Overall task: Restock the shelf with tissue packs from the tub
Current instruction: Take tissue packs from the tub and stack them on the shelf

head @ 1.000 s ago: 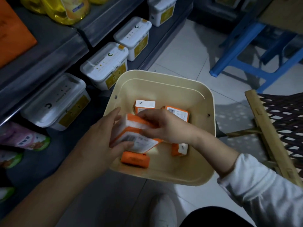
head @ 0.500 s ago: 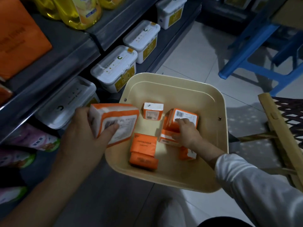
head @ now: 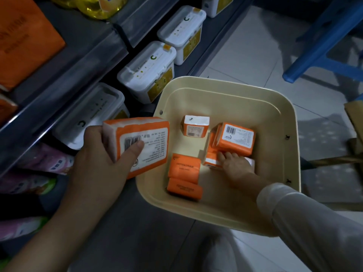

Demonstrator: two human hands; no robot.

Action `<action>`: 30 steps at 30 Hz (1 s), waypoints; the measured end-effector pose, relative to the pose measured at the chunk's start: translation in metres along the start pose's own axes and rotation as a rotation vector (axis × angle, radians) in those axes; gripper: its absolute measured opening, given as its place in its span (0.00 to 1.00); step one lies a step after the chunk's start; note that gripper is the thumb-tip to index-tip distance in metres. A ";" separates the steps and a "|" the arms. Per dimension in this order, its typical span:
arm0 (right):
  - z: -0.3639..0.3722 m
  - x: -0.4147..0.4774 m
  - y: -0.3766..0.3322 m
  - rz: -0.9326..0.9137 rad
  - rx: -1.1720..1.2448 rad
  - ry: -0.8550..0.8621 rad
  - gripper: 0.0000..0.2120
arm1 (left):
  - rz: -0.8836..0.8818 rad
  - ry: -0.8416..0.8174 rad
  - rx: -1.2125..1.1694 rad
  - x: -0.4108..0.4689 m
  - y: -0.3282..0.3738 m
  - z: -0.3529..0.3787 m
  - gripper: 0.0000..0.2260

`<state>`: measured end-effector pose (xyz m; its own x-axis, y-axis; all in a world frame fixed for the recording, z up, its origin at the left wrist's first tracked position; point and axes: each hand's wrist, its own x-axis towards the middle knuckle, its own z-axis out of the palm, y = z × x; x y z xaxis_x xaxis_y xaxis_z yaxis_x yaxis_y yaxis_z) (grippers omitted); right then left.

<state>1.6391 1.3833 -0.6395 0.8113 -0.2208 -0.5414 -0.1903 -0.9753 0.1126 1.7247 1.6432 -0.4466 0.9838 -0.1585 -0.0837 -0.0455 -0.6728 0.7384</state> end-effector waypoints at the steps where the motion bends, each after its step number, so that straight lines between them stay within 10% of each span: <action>1: 0.001 0.000 0.001 -0.001 -0.018 -0.012 0.27 | -0.001 0.000 -0.008 -0.001 0.001 0.000 0.19; 22: -0.188 -0.098 -0.034 -0.025 1.423 0.360 0.11 | 0.128 -0.049 -0.086 -0.040 0.023 -0.062 0.19; 30: -0.265 -0.168 -0.103 -0.345 1.116 0.920 0.21 | 0.001 0.002 -0.369 -0.057 0.031 -0.106 0.12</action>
<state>1.6690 1.5176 -0.3394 0.8790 -0.3308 0.3435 0.1094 -0.5613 -0.8204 1.6859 1.7082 -0.3477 0.9841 -0.1574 -0.0821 0.0189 -0.3668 0.9301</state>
